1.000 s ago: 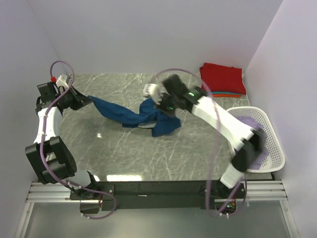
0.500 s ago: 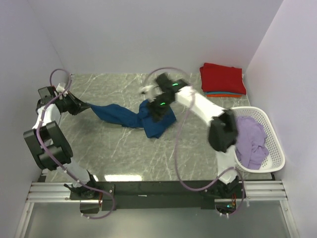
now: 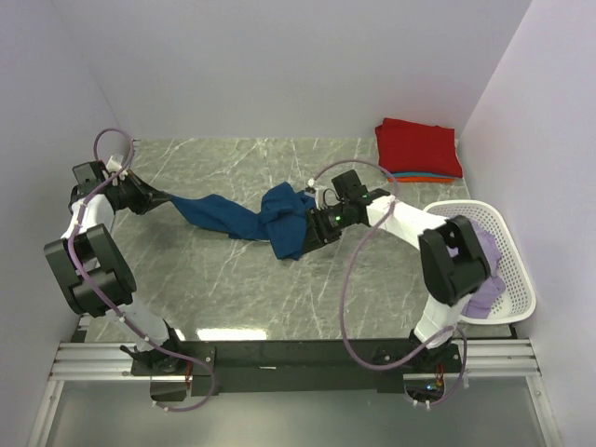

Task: Fold and stack the t-shirts
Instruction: Flatten the tshirt out

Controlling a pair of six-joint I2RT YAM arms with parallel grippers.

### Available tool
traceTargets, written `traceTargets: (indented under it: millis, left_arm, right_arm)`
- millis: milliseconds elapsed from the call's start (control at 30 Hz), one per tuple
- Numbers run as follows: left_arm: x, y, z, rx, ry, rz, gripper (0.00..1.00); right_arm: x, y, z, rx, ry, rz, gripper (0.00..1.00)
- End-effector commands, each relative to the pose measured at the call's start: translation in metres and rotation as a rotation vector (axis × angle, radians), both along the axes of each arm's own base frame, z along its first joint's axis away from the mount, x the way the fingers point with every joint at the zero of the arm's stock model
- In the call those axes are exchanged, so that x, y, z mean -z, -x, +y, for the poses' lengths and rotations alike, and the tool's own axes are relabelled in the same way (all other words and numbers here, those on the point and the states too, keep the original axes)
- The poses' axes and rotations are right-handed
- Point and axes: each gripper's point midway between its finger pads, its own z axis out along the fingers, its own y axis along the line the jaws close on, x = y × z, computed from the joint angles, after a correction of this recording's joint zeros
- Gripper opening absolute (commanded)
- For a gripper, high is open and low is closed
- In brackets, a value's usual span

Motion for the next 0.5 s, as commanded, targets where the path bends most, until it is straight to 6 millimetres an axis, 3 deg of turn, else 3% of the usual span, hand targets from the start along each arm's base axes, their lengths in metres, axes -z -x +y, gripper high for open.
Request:
traceTargets:
  millis: [0,467]
  left_arm:
    - [-0.026,-0.012,0.004,0.018,-0.034,-0.086,0.01]
    - [-0.025,-0.013,0.006,0.005,-0.031,-0.086,0.01]
  right_arm:
    - [-0.002,-0.023,0.015,0.062,-0.128,0.052,0.53]
    - [0.056,-0.040,0.015,0.132,-0.062,0.156,0.63]
